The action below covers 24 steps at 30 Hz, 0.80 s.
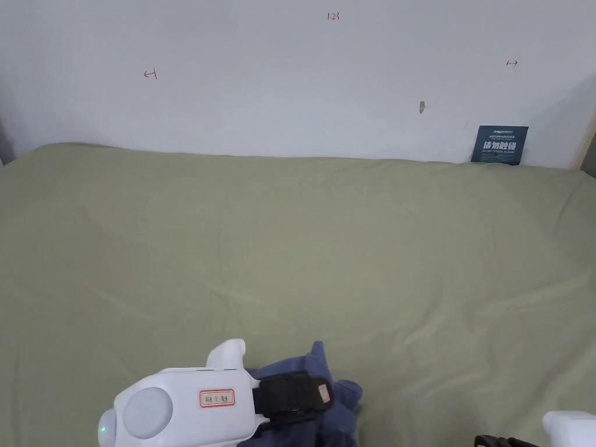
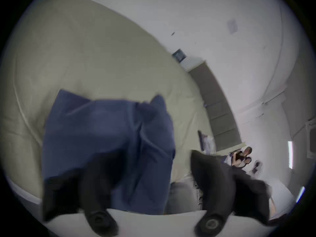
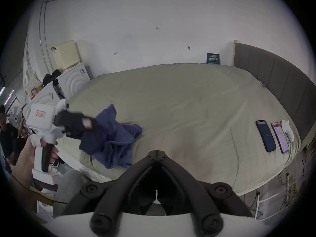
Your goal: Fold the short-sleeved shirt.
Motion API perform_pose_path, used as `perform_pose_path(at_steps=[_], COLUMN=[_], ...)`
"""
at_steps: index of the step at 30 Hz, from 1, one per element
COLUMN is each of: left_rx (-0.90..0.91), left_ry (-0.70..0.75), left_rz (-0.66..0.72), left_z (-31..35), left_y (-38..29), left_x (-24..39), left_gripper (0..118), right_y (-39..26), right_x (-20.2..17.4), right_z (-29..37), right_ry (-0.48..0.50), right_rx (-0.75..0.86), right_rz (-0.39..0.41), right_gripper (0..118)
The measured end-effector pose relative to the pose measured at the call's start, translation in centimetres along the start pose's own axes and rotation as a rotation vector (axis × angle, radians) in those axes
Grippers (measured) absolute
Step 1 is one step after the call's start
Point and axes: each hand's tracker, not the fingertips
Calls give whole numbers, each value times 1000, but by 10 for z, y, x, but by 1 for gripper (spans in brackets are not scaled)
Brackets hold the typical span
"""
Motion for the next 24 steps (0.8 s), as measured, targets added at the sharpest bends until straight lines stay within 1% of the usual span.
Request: perform_pose_path(at_steps=[1, 3, 4, 5, 7, 9, 10, 11, 12, 13, 14, 15, 18, 21, 24], left_rx=[37, 62, 46, 44, 41, 12, -24, -48, -67, -82, -83, -77, -111, -73, -71], left_ry=[-36, -129, -150, -146, -118, -37, -20, -41, -51, -22, 43, 64, -22, -21, -22], left_rz=[-12, 15, 47, 66, 57, 79, 101, 108, 120, 131, 105, 107, 209, 178, 154], left_z=[7, 18, 21, 21, 17, 4, -6, -14, -22, -35, -45, -53, -81, -89, -94], left_y=[1, 7, 9, 12, 14, 12, 8, 4, -2, -9, -18, -23, -44, -56, -61], left_x=[4, 1, -3, -5, -15, -24, -29, -34, -37, -36, -37, -39, -44, -28, -17], left_gripper=[114, 114, 114, 114, 114, 113, 109, 95, 67, 12, 0, 0, 0, 0, 0], right_y=[-1, -3, -3, -3, -3, -4, -4, -3, -3, -3, -2, -2, 2, 4, 7], right_x=[-1, -3, -5, -5, -7, -9, -9, -9, -9, -7, -6, -5, -5, -7, -12], right_z=[-2, -5, -6, -7, -7, -4, -1, 1, 3, 6, 9, 12, 19, 22, 18], right_ry=[1, 2, 3, 6, 14, 17, 17, 17, 18, 17, 14, 13, 13, 22, 29], right_rx=[-6, -14, -19, -21, -23, -18, -13, -10, -6, 5, 14, 21, 27, 43, 40], right_rz=[-2, 0, -1, -2, -2, 7, 9, 7, 3, -2, -5, -7, -18, -20, -6], right_gripper=[1, 1, 1, 1, 1, 1, 1, 1, 1, 1, 1, 1, 1, 1, 1])
